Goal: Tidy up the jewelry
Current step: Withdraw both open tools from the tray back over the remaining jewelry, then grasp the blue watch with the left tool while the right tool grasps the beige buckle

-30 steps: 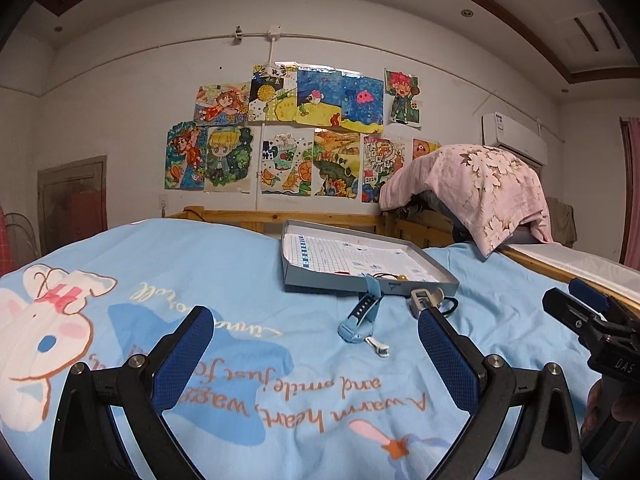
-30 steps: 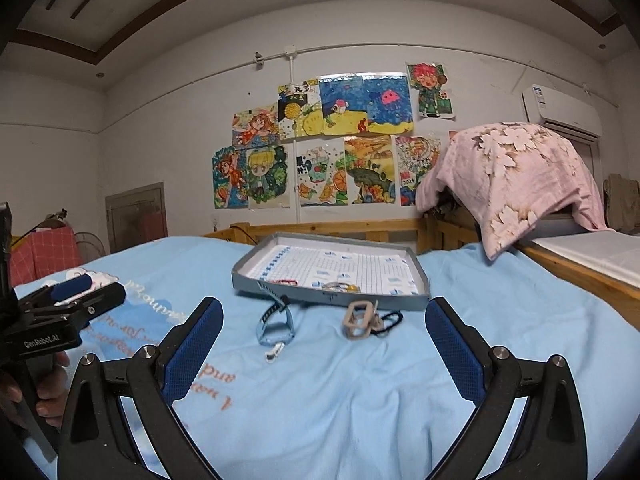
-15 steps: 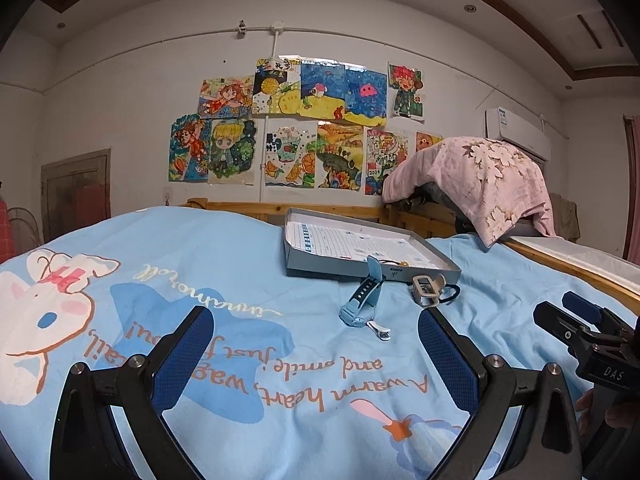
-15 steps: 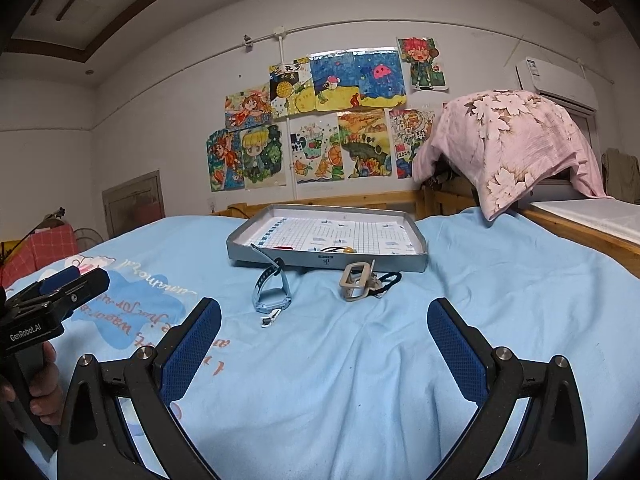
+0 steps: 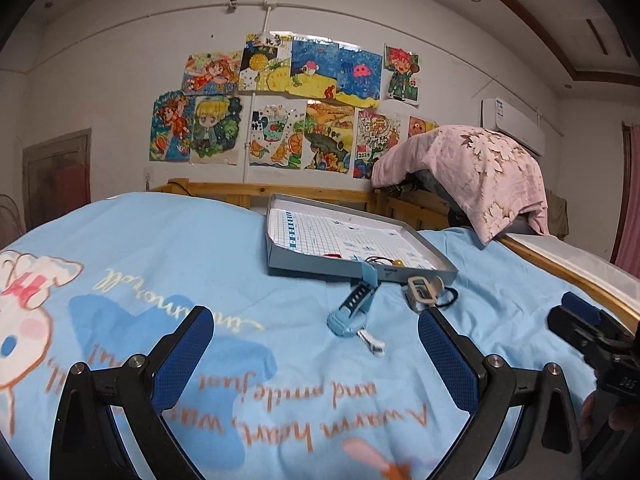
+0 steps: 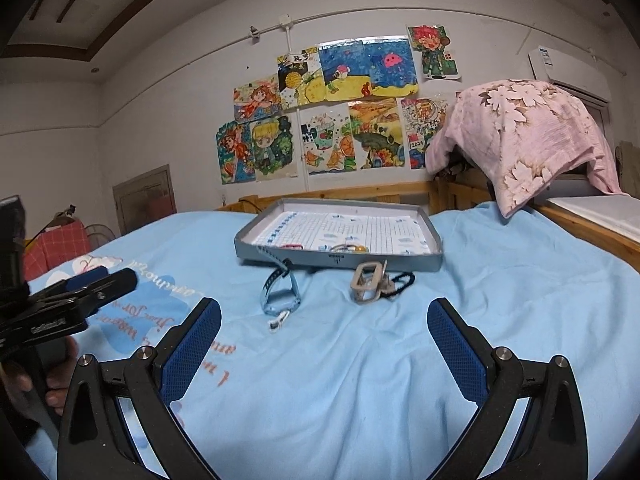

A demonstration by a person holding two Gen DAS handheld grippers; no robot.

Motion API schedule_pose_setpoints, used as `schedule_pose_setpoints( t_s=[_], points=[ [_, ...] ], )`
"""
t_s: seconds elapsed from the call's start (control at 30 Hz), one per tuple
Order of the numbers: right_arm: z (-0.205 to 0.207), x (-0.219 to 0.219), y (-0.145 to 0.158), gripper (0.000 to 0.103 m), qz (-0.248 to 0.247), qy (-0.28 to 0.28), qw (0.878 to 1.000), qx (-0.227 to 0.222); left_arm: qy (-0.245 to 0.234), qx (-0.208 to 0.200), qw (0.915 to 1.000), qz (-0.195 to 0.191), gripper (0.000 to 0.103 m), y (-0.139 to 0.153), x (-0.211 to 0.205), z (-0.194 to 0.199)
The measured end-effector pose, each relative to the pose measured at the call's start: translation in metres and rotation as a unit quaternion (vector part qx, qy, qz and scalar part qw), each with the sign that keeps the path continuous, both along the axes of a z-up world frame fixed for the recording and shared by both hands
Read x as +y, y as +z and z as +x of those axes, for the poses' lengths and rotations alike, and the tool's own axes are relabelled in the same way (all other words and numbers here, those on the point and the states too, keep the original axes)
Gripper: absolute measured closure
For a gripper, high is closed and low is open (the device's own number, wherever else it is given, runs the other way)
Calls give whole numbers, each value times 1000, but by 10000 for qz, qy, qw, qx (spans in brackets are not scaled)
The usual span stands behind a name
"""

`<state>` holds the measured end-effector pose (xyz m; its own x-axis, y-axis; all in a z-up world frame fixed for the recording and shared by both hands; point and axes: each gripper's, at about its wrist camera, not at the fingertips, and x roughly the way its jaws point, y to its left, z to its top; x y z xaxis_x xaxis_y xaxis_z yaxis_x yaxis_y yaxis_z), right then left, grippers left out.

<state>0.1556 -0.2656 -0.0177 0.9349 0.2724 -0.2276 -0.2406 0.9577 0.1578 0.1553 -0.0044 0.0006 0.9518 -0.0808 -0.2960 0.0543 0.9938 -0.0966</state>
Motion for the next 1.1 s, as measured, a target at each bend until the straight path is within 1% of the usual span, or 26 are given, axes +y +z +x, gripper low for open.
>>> schedule_pose_setpoints(
  t_s=[0.1,0.2,0.27,0.33,0.43,0.5,0.6,0.67,0.7,0.73,0.83,0.87,0.93,0.97,1.0,1.03,1.1],
  points=[
    [12,-2,11,2,-20,22,10000,-56,-28,138,9999,19,0,3,2,28],
    [34,-6,25,2,-100,13,9999,-117,-11,332,9994,35,0,1,2,58],
    [51,-7,34,2,-170,60,9997,-142,28,449,9989,-94,0,-3,0,76],
    [77,-5,39,2,-305,78,9994,-139,3,496,9986,-195,0,-7,-4,89],
    [115,-2,36,2,-460,178,9988,57,-118,565,9982,-165,0,-15,-12,107],
    [139,-2,28,2,-401,177,9987,256,-238,640,9976,-99,0,-20,-17,118],
    [162,-3,16,3,-289,80,9987,412,-368,747,9965,59,0,-27,-23,131],
    [175,-4,6,17,-202,33,9984,533,-551,840,9949,106,1,-31,-27,139],
    [179,-3,0,31,-174,17,9980,605,-615,857,9943,137,4,-32,-28,142],
    [185,-2,-7,40,-160,-5,9973,713,-683,872,9937,188,8,-33,-30,145],
    [196,1,-26,52,-104,-13,9954,949,-815,984,9914,279,15,-43,-32,155],
    [198,2,-31,55,-109,-29,9948,1011,-828,1039,9909,224,17,-46,-31,158],
    [201,1,-38,59,-78,-7,9937,1120,-832,1194,9894,-16,31,-57,-27,165],
    [205,0,-41,62,-49,37,9926,1209,-834,1247,9886,-103,33,-61,-25,167],
    [209,-2,-42,71,-18,77,9918,1273,-829,1302,9878,-191,37,-65,-24,169],
    [212,-1,-43,75,10,84,9911,1329,-844,1341,9871,-246,40,-69,-23,171],
    [214,1,-45,75,-23,28,9904,1380,-894,1353,9862,-337,42,-72,-21,172]
  ],
)
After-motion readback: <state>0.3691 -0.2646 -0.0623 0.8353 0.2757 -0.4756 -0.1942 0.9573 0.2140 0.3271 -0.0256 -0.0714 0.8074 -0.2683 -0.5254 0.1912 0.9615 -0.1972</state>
